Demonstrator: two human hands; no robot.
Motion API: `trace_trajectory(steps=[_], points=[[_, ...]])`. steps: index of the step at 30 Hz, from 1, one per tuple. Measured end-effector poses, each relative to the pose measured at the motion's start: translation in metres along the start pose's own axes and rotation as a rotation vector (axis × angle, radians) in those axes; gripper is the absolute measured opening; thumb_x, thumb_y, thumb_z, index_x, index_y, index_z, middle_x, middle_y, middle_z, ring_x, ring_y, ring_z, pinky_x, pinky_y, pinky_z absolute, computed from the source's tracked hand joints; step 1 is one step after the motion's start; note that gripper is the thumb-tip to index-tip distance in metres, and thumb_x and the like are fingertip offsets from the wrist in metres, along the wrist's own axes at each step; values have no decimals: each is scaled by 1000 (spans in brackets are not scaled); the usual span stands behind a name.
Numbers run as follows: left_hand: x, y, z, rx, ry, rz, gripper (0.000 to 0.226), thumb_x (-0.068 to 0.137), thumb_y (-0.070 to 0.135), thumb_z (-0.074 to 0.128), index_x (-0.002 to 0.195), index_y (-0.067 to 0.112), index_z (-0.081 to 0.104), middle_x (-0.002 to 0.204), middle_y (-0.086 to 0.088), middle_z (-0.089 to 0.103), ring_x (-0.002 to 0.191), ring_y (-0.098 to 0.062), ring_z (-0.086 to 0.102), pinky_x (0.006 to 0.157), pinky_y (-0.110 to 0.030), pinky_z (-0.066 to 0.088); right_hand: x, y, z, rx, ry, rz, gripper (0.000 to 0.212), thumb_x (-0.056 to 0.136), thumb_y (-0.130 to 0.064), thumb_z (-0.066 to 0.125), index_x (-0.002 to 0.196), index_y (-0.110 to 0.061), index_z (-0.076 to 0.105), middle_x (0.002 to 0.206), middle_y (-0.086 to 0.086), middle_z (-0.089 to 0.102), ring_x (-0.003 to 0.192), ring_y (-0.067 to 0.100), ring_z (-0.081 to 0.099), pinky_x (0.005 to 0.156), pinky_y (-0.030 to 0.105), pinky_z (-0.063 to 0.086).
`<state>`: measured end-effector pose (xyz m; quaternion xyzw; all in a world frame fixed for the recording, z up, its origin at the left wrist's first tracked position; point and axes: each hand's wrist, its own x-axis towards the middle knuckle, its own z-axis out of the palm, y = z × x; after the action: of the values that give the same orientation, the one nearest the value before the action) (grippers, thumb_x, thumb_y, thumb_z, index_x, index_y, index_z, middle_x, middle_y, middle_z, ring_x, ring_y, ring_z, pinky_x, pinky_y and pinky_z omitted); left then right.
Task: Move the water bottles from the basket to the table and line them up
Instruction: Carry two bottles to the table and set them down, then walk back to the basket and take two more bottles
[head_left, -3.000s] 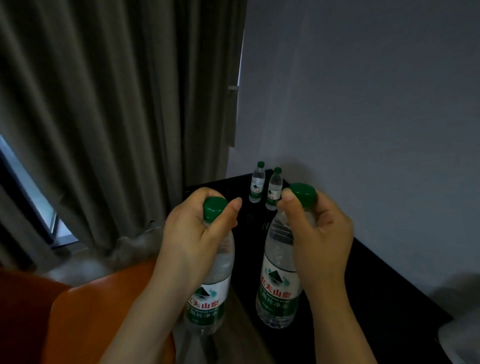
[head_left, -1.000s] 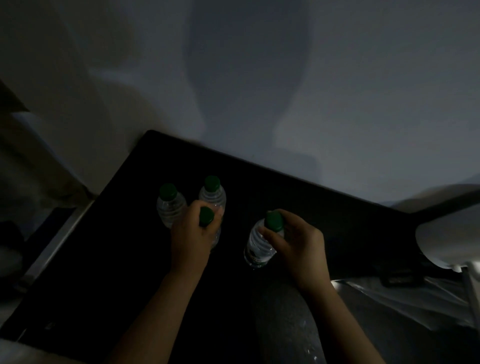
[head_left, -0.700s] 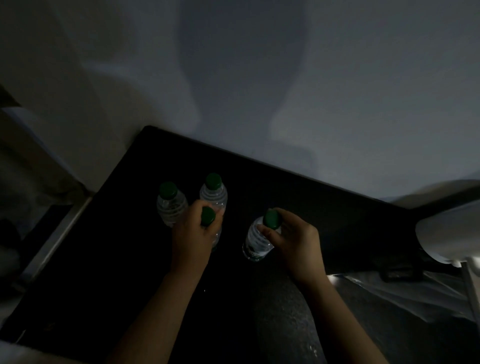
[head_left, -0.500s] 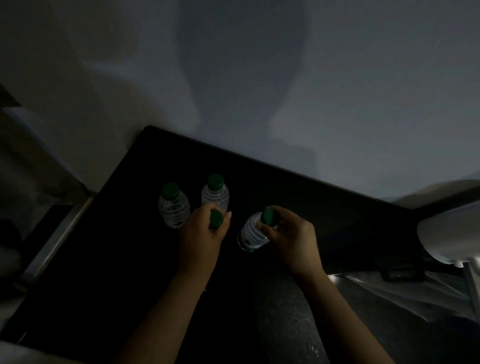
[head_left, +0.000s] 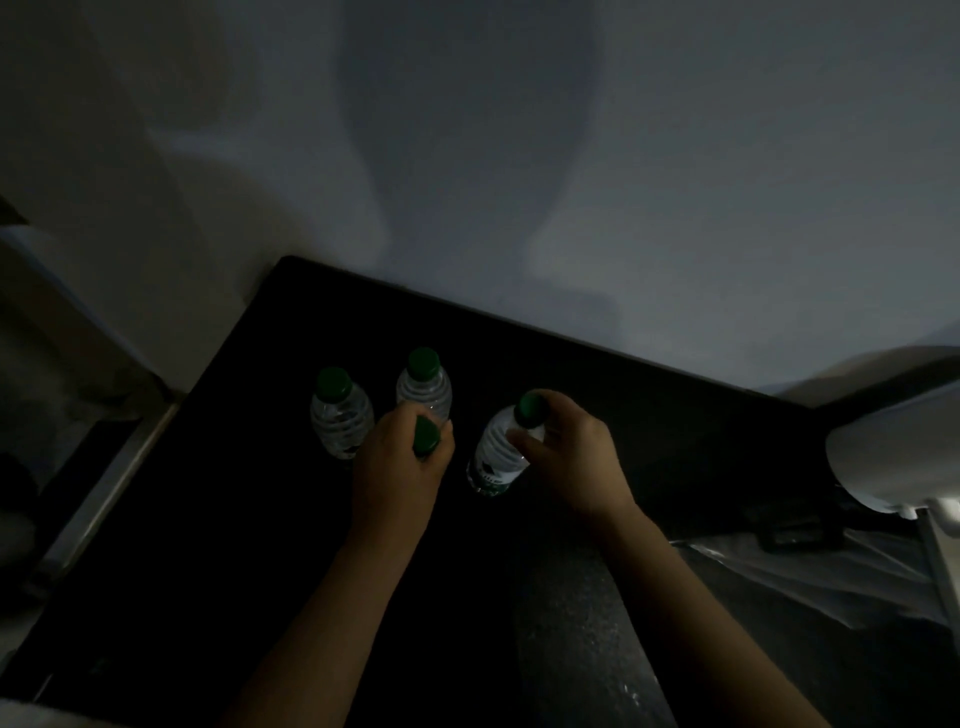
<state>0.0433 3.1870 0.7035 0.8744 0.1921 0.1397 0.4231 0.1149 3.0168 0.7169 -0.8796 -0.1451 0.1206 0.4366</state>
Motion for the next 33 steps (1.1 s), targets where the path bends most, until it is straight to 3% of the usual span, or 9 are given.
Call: trace_trajectory(steps=[5, 8, 10, 16, 25, 33], points=[[7, 4, -8, 97, -101, 15, 13, 90, 21, 61, 85, 10, 55, 80, -7, 56, 70, -21, 52, 59, -31, 38, -6, 2, -17, -269, -81, 80, 54, 84, -26, 69, 133, -15, 49, 125, 5, 59, 109, 17, 59, 92, 34, 52], [13, 15, -14, 212, -169, 44, 13, 90, 23, 60, 91, 10, 56, 90, -7, 59, 80, -26, 56, 69, -38, 46, -21, 9, -32, -558, -152, 132, 49, 85, -34, 67, 129, -17, 53, 123, 4, 59, 107, 18, 59, 88, 31, 51], [15, 28, -18, 211, -178, 86, 14, 88, 24, 62, 95, 12, 58, 95, -5, 62, 85, -25, 58, 72, -35, 47, -32, 13, -41, -623, -208, 187, 45, 85, -35, 67, 125, -18, 56, 120, 4, 61, 107, 18, 59, 88, 33, 52], [-6, 80, -21, 101, -305, 256, 16, 82, 22, 67, 96, 17, 61, 100, 0, 63, 94, -18, 59, 81, -36, 49, -70, 22, -72, -596, -276, 285, 38, 86, -33, 67, 121, -19, 60, 118, 0, 63, 107, 14, 60, 89, 30, 51], [-78, 147, 28, 258, -669, 453, 30, 86, 30, 64, 115, 25, 54, 113, 9, 56, 102, -6, 54, 89, -26, 48, -173, 44, -135, -591, -106, 434, 28, 85, -31, 65, 109, -17, 64, 107, -1, 67, 99, 15, 63, 84, 34, 53], [-192, 221, 99, 366, -821, 608, 33, 87, 32, 64, 117, 31, 52, 113, 14, 53, 100, -2, 53, 84, -19, 47, -316, 82, -208, -523, 63, 582, 28, 84, -31, 66, 111, -24, 66, 105, -4, 67, 98, 13, 63, 85, 32, 53]])
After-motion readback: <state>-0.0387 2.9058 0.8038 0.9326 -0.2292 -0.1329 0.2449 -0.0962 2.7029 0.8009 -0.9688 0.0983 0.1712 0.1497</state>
